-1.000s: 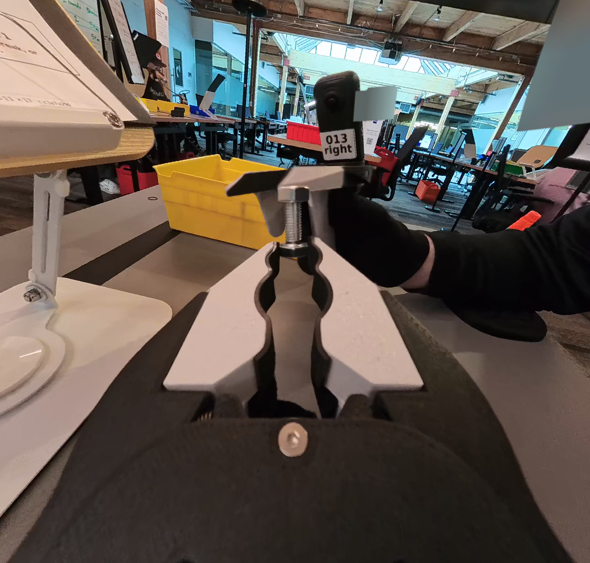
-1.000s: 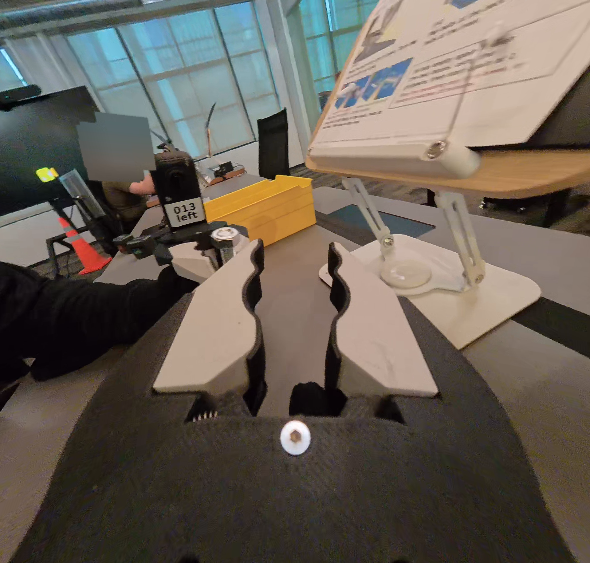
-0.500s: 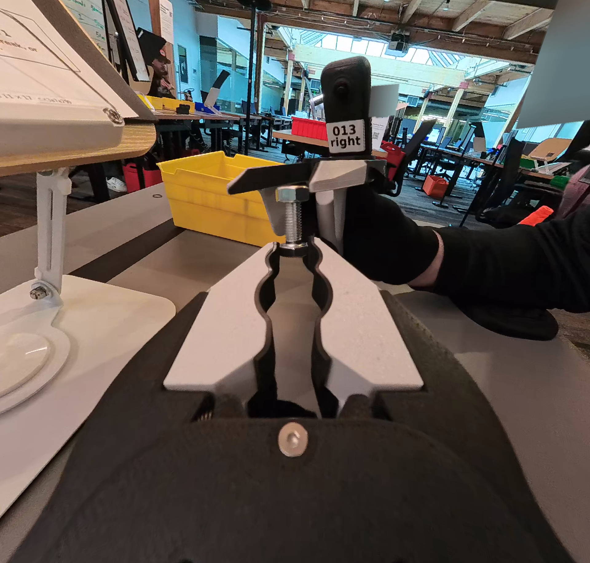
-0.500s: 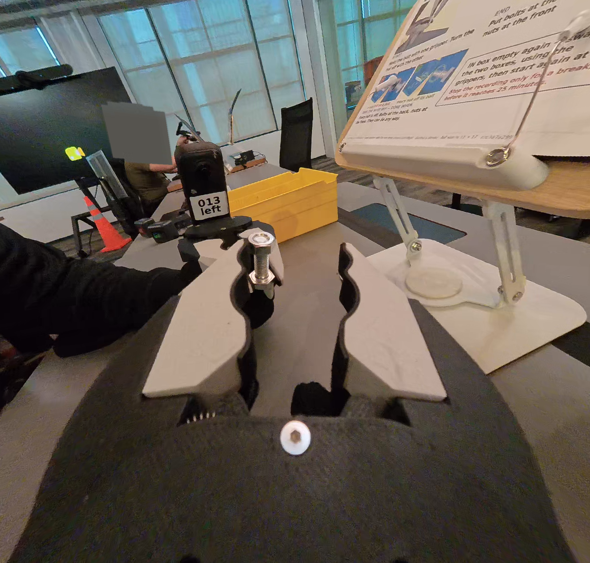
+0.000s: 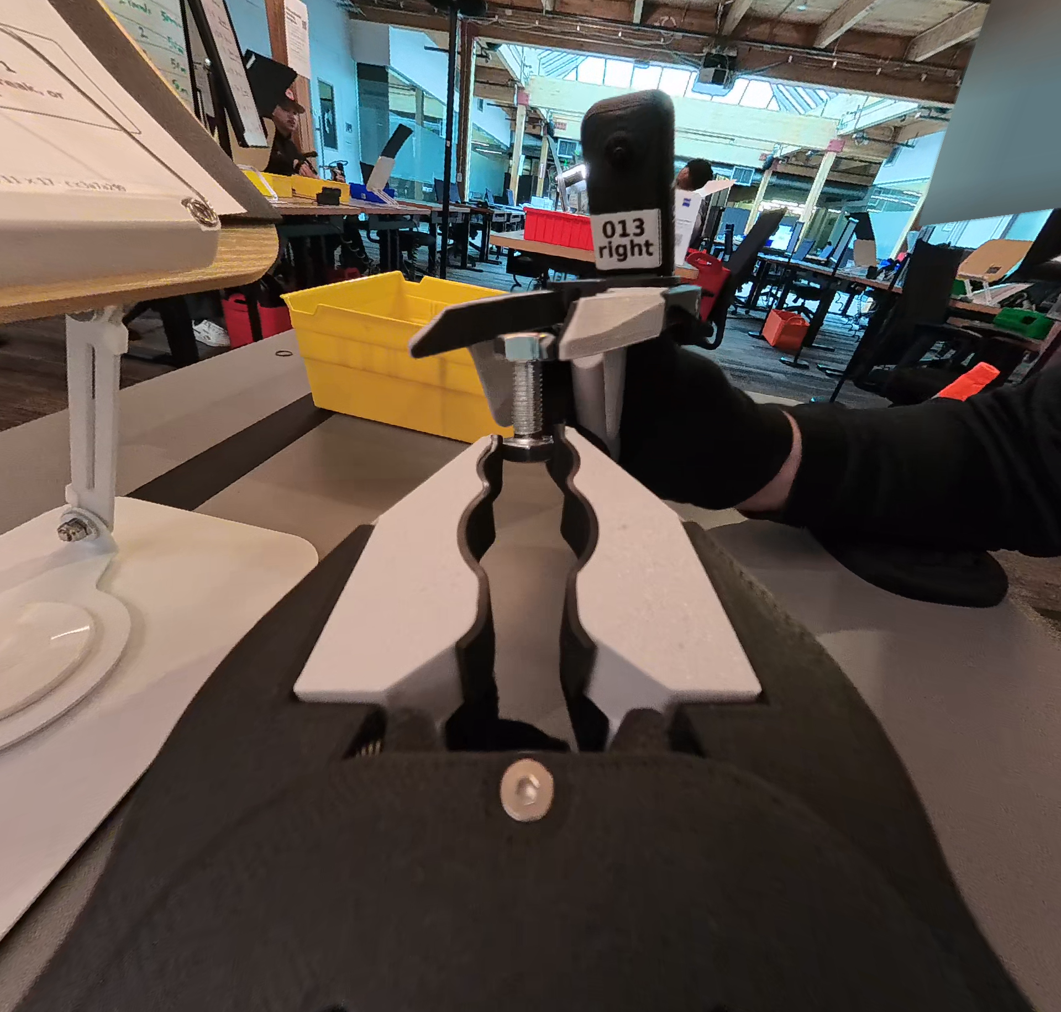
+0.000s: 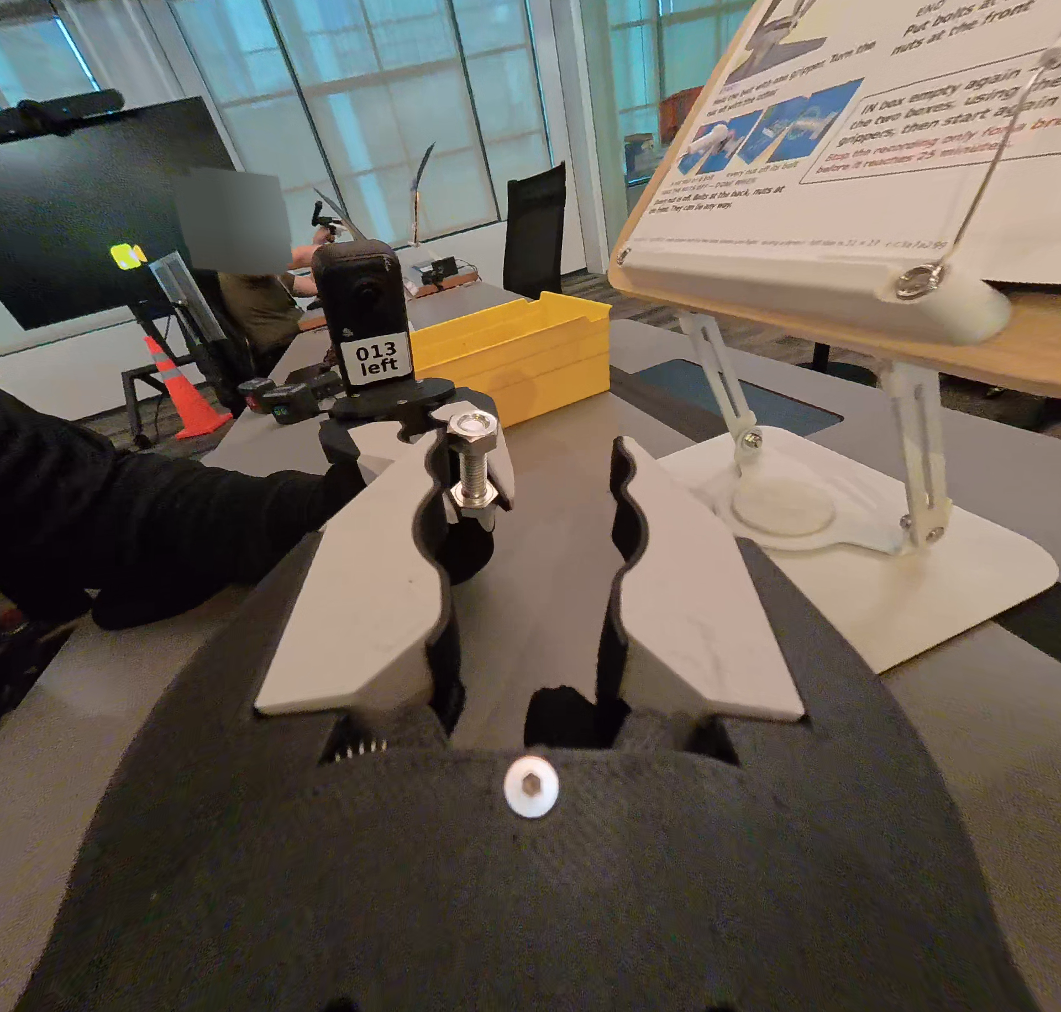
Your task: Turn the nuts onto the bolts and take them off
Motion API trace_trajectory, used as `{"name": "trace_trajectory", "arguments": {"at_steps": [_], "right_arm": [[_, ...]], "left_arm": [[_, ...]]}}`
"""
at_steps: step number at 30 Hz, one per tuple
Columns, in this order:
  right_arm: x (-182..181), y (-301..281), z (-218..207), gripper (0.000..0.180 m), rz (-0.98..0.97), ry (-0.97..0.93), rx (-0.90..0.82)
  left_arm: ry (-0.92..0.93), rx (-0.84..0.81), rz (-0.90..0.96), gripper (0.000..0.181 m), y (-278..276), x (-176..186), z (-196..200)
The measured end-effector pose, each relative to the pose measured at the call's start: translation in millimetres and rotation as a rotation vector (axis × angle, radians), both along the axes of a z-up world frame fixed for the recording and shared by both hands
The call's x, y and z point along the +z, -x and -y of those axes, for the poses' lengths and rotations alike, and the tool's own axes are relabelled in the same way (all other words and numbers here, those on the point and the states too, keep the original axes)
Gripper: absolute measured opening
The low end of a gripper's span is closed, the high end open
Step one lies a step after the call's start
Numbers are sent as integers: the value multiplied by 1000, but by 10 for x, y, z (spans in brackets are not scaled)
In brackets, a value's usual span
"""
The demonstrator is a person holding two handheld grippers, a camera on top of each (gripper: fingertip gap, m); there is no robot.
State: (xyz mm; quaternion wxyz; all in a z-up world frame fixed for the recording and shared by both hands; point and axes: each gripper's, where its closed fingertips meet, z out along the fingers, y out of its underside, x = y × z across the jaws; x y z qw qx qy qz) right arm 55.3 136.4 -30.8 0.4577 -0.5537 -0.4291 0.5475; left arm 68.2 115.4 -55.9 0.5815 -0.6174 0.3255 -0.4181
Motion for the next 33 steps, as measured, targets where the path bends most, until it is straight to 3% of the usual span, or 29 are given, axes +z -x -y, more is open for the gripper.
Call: {"name": "trace_trajectory", "arguments": {"at_steps": [3,16,18,33], "right_arm": [[-10,-78,-119,44,0,17,-46],[-2,-27,-25,51,-8,13,5],[-14,-84,-122,42,-10,29,-35],[6,-27,-23,51,-18,20,8]], "left_arm": [[4,4,16,16,29,18,-13],[2,0,0,16,2,-5,-3],[5,1,11,16,17,8,-10],[4,-2,0,16,0,-10,-4]]}}
